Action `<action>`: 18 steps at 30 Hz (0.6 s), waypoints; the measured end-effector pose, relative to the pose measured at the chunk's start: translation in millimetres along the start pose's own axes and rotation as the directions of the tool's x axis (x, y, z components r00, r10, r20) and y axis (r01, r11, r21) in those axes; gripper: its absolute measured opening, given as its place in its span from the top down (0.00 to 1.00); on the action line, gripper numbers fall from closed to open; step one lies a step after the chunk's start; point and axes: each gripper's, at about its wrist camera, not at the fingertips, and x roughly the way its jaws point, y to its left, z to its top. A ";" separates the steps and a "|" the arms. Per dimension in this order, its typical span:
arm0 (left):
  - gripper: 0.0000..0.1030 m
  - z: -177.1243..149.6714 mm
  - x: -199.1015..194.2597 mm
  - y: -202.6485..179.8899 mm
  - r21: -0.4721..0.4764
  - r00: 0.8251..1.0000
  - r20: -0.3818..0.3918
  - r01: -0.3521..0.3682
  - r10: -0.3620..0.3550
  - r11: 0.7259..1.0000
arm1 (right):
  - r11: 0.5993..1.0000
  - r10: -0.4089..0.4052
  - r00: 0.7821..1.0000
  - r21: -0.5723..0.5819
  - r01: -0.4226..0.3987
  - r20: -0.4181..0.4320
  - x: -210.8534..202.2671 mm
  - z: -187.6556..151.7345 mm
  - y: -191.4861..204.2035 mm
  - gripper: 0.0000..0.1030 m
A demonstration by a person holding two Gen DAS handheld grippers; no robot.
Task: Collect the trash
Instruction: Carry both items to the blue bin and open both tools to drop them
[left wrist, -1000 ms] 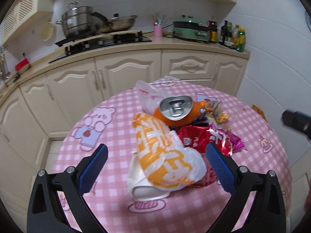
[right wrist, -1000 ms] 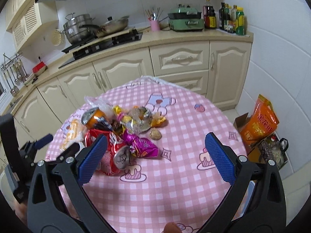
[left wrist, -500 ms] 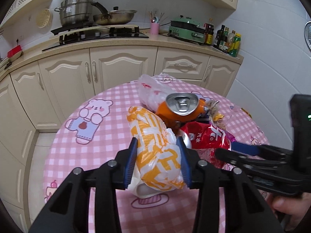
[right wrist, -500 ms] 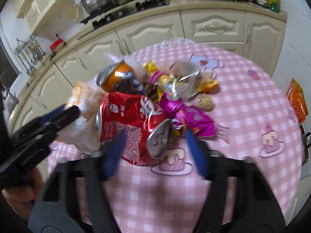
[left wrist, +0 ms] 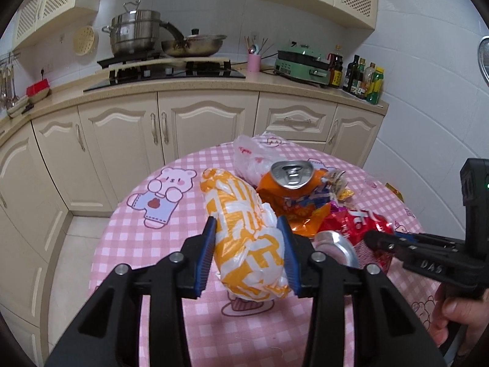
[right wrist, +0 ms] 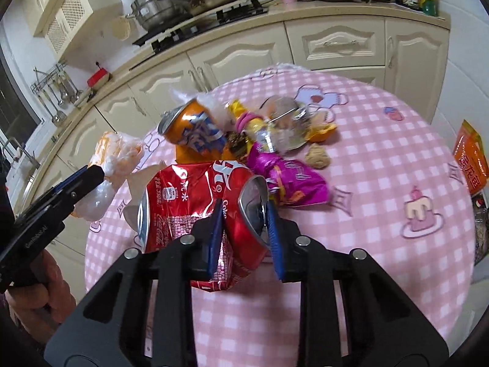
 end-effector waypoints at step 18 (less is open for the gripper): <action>0.62 25.4 -16.5 -221.3 0.272 0.933 -0.004 0.349 -0.361 0.897 | 0.895 -0.285 0.924 0.416 0.161 0.255 -189.7 -52.3 -220.6 0.74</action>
